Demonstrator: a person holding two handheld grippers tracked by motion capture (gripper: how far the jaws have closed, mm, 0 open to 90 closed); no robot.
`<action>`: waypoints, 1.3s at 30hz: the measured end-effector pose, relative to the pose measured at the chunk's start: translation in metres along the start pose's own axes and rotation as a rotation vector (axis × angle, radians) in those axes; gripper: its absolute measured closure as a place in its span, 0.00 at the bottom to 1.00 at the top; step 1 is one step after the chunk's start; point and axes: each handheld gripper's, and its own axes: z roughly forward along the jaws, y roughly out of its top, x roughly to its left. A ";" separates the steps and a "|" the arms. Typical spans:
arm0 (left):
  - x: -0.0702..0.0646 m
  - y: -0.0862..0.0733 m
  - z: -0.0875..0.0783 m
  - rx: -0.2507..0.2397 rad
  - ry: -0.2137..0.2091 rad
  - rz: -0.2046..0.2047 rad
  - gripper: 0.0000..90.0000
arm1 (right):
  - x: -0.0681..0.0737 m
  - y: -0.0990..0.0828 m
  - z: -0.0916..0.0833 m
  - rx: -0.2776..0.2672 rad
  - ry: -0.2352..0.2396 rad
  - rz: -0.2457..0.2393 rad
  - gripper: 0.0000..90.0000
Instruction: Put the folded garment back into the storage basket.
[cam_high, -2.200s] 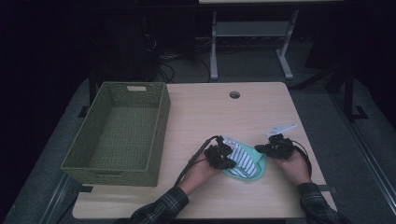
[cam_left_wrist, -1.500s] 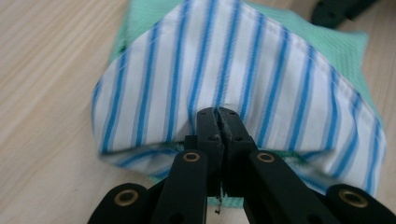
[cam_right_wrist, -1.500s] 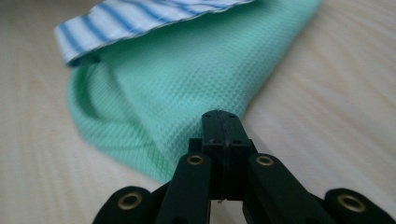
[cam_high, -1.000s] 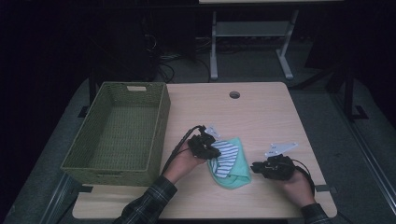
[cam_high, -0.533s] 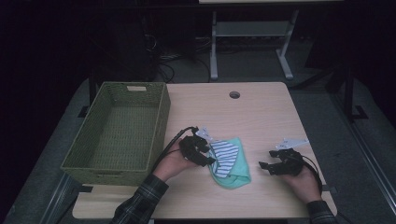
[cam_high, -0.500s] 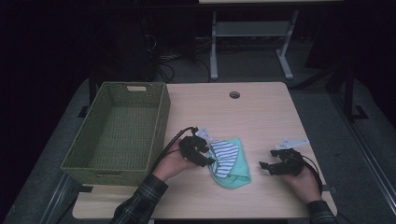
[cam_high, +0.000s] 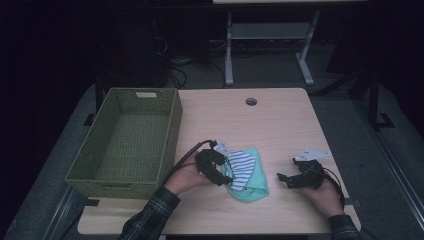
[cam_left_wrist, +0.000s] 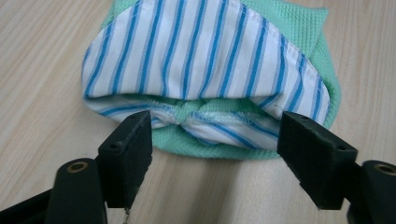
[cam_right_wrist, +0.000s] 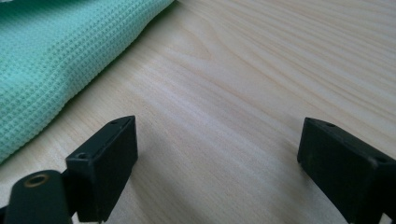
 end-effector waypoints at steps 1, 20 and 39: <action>-0.001 0.001 0.001 0.002 0.000 0.010 0.26 | 0.000 0.000 0.000 0.000 0.000 0.001 0.13; 0.001 0.002 0.032 0.090 0.022 0.087 0.16 | 0.000 0.000 0.000 0.000 -0.002 0.003 0.13; -0.003 0.003 0.028 0.059 0.002 0.068 0.60 | 0.000 0.000 0.000 0.000 -0.005 0.004 0.13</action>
